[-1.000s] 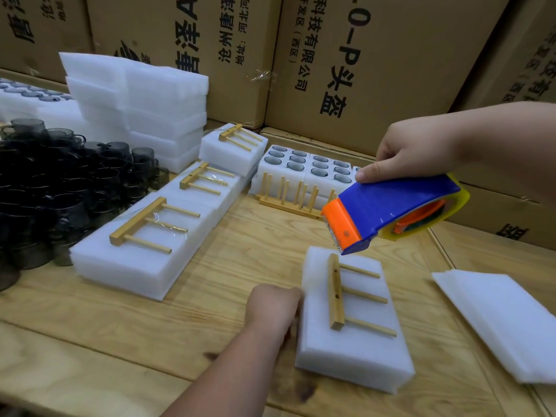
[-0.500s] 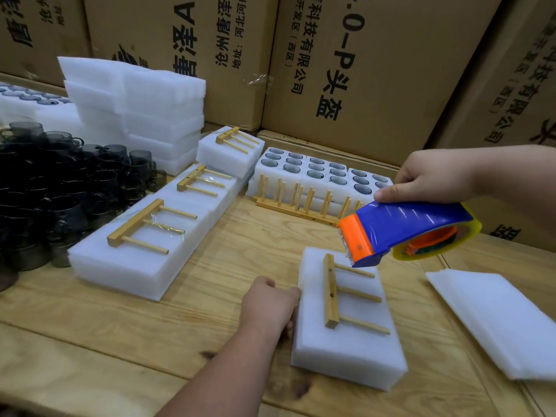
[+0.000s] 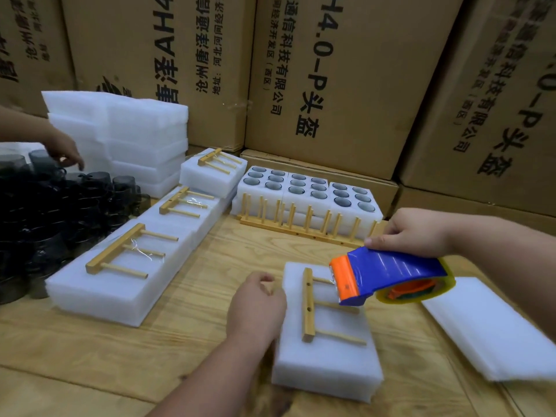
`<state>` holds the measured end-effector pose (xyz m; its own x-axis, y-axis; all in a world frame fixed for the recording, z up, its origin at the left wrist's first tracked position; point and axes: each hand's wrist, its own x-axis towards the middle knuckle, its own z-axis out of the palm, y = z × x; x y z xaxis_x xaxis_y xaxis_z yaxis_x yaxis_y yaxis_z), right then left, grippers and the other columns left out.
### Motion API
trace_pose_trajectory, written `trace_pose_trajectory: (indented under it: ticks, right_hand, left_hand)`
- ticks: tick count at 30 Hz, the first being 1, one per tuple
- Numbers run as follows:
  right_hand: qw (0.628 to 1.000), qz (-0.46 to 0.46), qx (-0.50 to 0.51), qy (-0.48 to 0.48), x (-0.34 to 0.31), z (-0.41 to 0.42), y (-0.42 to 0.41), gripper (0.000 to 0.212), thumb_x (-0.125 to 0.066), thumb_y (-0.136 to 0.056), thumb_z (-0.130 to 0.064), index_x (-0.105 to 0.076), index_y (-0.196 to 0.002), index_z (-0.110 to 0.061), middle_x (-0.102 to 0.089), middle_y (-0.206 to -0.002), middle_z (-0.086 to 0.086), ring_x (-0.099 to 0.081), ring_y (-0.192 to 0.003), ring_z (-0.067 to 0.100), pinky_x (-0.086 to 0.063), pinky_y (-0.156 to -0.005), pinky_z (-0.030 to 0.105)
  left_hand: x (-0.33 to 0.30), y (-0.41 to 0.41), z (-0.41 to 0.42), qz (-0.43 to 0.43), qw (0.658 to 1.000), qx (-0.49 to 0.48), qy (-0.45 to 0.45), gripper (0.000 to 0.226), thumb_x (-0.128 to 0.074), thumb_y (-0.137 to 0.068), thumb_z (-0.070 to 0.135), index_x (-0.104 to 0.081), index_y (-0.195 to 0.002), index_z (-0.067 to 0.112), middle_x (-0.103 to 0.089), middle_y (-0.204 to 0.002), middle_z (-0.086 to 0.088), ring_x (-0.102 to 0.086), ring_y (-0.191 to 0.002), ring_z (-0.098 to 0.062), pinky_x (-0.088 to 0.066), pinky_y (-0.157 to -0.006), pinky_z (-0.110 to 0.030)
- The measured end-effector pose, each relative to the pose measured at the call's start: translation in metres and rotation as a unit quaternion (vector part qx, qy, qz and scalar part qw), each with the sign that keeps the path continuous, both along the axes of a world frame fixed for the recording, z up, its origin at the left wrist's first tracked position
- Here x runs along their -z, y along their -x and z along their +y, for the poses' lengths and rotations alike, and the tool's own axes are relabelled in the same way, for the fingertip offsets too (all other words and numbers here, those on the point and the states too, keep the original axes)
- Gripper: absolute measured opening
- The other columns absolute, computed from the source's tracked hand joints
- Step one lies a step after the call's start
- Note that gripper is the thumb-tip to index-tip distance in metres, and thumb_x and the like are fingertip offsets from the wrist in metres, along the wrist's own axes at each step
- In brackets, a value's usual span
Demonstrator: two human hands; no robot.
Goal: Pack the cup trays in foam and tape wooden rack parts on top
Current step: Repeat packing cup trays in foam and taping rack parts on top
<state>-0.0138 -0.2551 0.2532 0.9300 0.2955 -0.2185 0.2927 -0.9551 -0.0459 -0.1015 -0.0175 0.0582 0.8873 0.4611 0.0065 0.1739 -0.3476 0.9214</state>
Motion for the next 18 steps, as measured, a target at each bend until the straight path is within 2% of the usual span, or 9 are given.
trace_pose_trajectory:
  ticks: [2, 4, 5, 7, 9, 11, 14, 18]
  right_hand:
    - [1.000, -0.005, -0.003, -0.006, 0.008, -0.004, -0.002, 0.068, -0.051, -0.086, -0.077, -0.071, -0.076, -0.013, -0.068, -0.068, -0.003, -0.062, -0.065, 0.013, -0.046, -0.061, 0.028]
    - [1.000, -0.009, -0.005, -0.009, 0.015, -0.007, -0.004, 0.065, -0.052, -0.087, -0.076, -0.068, -0.071, -0.015, -0.063, -0.063, -0.005, -0.059, -0.061, 0.012, -0.042, -0.058, 0.026]
    - [1.000, -0.008, -0.005, -0.011, 0.018, -0.009, -0.004, 0.065, -0.052, -0.087, -0.076, -0.068, -0.071, -0.015, -0.063, -0.063, -0.005, -0.058, -0.060, 0.011, -0.042, -0.058, 0.026]
    - [1.000, 0.001, -0.004, -0.017, 0.021, -0.012, -0.005, 0.066, -0.051, -0.087, -0.077, -0.070, -0.074, -0.015, -0.067, -0.064, -0.002, -0.061, -0.059, 0.010, -0.045, -0.058, 0.026]
    - [1.000, 0.010, 0.001, -0.026, 0.023, -0.018, -0.005, 0.065, -0.050, -0.087, -0.077, -0.070, -0.075, -0.016, -0.068, -0.064, -0.002, -0.061, -0.058, 0.008, -0.047, -0.058, 0.026]
    - [0.999, 0.016, 0.010, -0.041, 0.028, -0.025, -0.005, 0.062, -0.050, -0.089, -0.076, -0.067, -0.072, -0.019, -0.066, -0.059, -0.007, -0.060, -0.054, 0.004, -0.045, -0.058, 0.026]
    - [0.997, 0.017, 0.019, -0.073, 0.036, -0.037, -0.003, 0.061, -0.049, -0.090, -0.075, -0.059, -0.066, -0.020, -0.059, -0.051, -0.011, -0.054, -0.048, 0.002, -0.040, -0.056, 0.025]
    - [0.987, 0.037, 0.023, -0.152, 0.053, -0.057, 0.006, 0.062, -0.046, -0.082, -0.080, -0.055, -0.059, -0.023, -0.053, -0.051, -0.012, -0.048, -0.047, 0.004, -0.036, -0.056, 0.025]
  left_hand:
    - [-0.024, 0.001, -0.018, -0.078, 0.994, 0.078, 0.020, 0.046, -0.053, -0.067, 0.038, -0.054, -0.112, 0.041, -0.061, -0.103, 0.016, -0.062, -0.097, -0.008, -0.045, -0.072, -0.016]
    - [-0.041, 0.001, -0.039, -0.092, 0.978, 0.186, 0.011, 0.071, -0.055, -0.059, 0.050, -0.045, -0.129, 0.046, -0.052, -0.130, 0.024, -0.058, -0.116, -0.007, -0.046, -0.083, -0.011]
    - [-0.044, 0.001, -0.049, -0.090, 0.968, 0.233, -0.019, 0.084, -0.058, -0.060, 0.054, -0.037, -0.140, 0.047, -0.044, -0.144, 0.024, -0.052, -0.128, -0.008, -0.047, -0.096, -0.018]
    - [-0.042, -0.001, -0.061, -0.076, 0.947, 0.289, -0.117, 0.108, -0.067, -0.067, 0.061, -0.010, -0.156, 0.041, -0.025, -0.163, 0.017, -0.024, -0.150, -0.010, -0.030, -0.120, -0.036]
    - [-0.034, -0.004, -0.066, -0.043, 0.934, 0.302, -0.187, 0.126, -0.071, -0.067, 0.069, 0.011, -0.158, 0.038, -0.011, -0.168, 0.010, -0.005, -0.156, -0.014, -0.011, -0.127, -0.039]
    - [-0.026, -0.007, -0.069, -0.005, 0.934, 0.292, -0.208, 0.139, -0.073, -0.064, 0.075, 0.021, -0.157, 0.032, -0.008, -0.170, 0.007, -0.001, -0.156, -0.017, -0.002, -0.124, -0.036]
    - [-0.023, -0.011, -0.070, 0.030, 0.925, 0.275, -0.260, 0.144, -0.069, -0.062, 0.083, 0.023, -0.157, 0.025, -0.005, -0.171, 0.003, -0.001, -0.156, -0.019, -0.003, -0.123, -0.035]
    - [-0.021, -0.013, -0.074, 0.019, 0.896, 0.284, -0.342, 0.134, -0.058, -0.068, 0.087, 0.013, -0.161, 0.019, 0.000, -0.171, 0.003, 0.004, -0.156, -0.015, 0.000, -0.124, -0.036]
